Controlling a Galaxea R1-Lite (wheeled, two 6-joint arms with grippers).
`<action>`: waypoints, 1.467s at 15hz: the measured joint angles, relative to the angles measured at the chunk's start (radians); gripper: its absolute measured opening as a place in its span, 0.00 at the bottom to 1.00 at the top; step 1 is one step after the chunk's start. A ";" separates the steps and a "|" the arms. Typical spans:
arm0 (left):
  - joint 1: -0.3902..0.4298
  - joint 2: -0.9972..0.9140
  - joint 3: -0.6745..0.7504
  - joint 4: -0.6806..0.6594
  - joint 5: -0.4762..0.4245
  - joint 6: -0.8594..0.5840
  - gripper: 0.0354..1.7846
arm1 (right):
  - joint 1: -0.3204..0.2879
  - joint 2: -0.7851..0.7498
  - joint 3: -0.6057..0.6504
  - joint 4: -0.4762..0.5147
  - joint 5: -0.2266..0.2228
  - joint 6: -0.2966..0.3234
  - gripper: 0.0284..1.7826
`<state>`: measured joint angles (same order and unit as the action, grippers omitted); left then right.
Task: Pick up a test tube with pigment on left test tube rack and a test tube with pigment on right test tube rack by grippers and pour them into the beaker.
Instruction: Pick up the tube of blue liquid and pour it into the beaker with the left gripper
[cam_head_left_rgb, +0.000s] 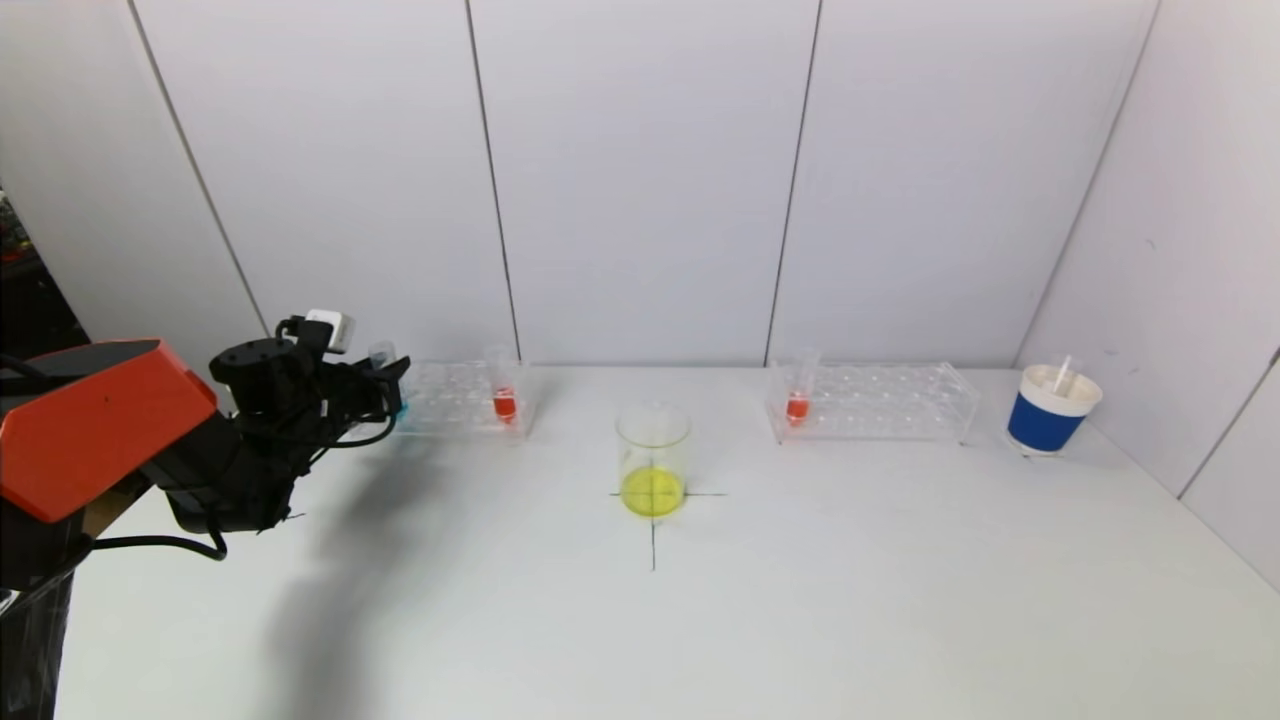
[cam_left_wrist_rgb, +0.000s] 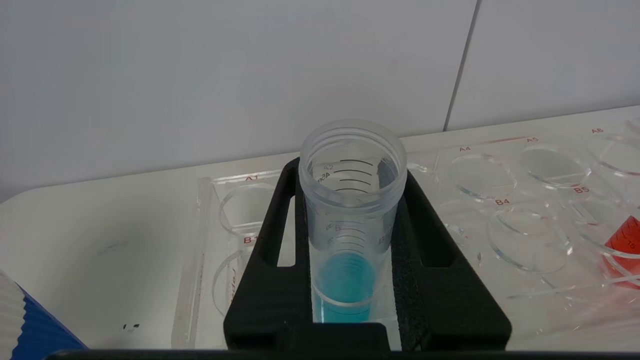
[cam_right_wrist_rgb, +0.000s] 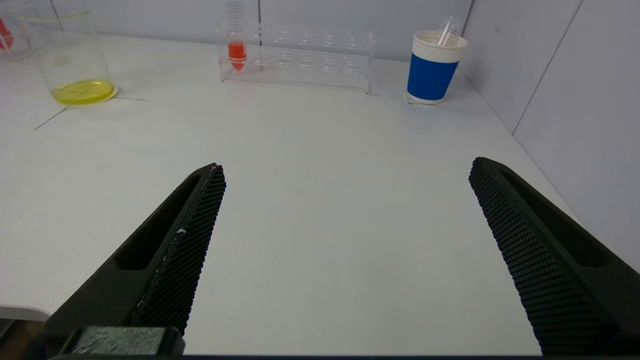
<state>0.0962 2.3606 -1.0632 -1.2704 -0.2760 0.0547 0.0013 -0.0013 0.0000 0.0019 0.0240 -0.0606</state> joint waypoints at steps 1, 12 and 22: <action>0.000 -0.007 -0.001 0.001 0.000 0.000 0.24 | 0.000 0.000 0.000 0.000 0.000 0.000 0.99; -0.003 -0.108 -0.066 0.112 0.001 0.000 0.24 | -0.001 0.000 0.000 0.000 0.000 0.000 0.99; -0.063 -0.250 -0.216 0.336 0.008 0.001 0.24 | 0.000 0.000 0.000 0.000 0.000 0.000 0.99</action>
<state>0.0336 2.1104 -1.2791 -0.9340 -0.2679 0.0553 0.0013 -0.0013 0.0000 0.0019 0.0240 -0.0604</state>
